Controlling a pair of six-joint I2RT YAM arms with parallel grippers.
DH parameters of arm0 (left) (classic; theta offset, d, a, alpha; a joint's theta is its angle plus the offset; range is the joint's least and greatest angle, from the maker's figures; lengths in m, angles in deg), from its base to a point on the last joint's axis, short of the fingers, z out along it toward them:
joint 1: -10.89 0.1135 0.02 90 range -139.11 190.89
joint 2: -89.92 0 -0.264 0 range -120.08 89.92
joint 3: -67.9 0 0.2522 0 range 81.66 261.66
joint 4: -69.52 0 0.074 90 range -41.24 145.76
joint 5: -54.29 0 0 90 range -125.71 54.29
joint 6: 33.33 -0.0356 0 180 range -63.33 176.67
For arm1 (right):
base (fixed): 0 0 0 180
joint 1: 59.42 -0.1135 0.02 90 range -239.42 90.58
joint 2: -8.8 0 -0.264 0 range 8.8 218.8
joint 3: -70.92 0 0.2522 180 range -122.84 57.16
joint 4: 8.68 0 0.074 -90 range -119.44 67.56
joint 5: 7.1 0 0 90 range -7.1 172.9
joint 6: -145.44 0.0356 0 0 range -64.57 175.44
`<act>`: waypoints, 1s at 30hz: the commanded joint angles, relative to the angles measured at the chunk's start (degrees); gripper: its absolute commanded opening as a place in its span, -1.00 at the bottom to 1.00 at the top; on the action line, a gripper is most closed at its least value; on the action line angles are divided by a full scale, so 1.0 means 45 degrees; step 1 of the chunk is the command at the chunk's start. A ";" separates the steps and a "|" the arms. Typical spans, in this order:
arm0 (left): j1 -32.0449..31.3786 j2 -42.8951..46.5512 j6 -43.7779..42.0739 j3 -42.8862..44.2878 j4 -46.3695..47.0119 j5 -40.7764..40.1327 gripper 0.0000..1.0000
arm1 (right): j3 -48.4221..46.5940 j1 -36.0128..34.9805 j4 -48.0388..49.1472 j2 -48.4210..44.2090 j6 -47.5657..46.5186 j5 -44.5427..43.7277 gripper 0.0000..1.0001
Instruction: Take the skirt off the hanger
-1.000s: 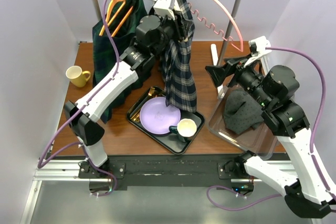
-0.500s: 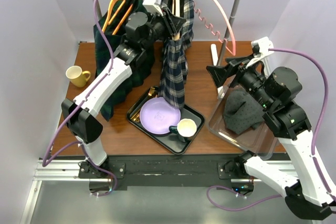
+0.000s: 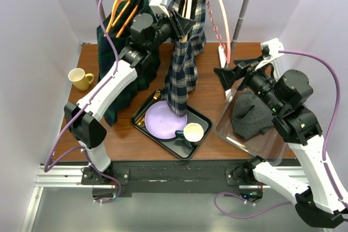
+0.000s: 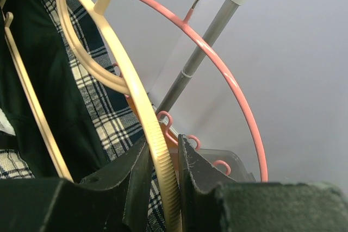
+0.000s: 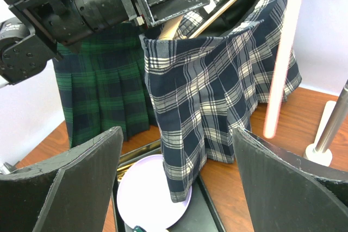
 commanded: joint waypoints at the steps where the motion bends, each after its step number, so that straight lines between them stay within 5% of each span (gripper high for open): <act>1: 0.0023 0.0747 -0.0086 0.0698 0.2112 0.0313 -1.00 | 0.0146 -0.0073 0.0527 -0.0095 -0.0139 0.0107 0.71; 30: 0.0023 0.1839 -0.0320 0.1326 0.1879 -0.0058 -1.00 | 0.0049 -0.0073 0.0488 0.0002 -0.0198 0.0575 0.73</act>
